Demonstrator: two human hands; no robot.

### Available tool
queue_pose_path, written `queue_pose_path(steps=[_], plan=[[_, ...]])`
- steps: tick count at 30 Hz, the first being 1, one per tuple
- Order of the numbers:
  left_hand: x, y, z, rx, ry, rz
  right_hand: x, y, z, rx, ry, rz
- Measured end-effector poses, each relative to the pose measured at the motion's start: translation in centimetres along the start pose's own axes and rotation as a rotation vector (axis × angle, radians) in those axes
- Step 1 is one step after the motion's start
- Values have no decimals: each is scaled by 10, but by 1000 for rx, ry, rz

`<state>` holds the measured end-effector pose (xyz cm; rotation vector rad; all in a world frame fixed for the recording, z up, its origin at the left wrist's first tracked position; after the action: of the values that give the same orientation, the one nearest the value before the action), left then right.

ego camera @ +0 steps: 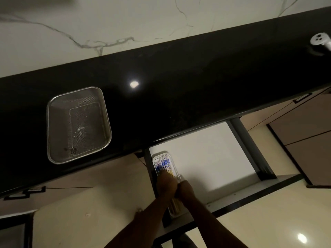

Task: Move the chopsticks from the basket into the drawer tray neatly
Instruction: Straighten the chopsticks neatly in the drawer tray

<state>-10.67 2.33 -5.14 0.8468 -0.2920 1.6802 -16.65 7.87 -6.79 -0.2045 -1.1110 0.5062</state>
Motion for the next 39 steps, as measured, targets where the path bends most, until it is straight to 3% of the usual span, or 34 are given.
queue_pose_path(steps=[4,13,19,22,31,39], plan=[[-5,-2,6,-219,94,-189,-4,-2,-4,1,-9,11],[-24,-9,-4,-695,64,-641,-14,9,-13,26,0,36],[-38,-23,-1,-877,31,-875,-13,10,-18,55,9,61],[-40,-31,-4,-879,-38,-871,-12,10,-20,61,31,81],[-37,-34,-8,-866,2,-850,7,16,-30,128,157,201],[-36,-40,-7,-881,54,-893,6,14,-25,181,50,191]])
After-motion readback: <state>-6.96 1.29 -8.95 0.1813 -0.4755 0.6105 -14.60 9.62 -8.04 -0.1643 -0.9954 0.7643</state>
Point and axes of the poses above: each hand's wrist, its own x-axis away from the middle knuckle, its own z-axis out of the back of the hand, y = z × x, the point moved 1 cm from there along -x, towards the middle knuckle, and after that the axes turned 6 degrees about -x, right-handed, at the moved point
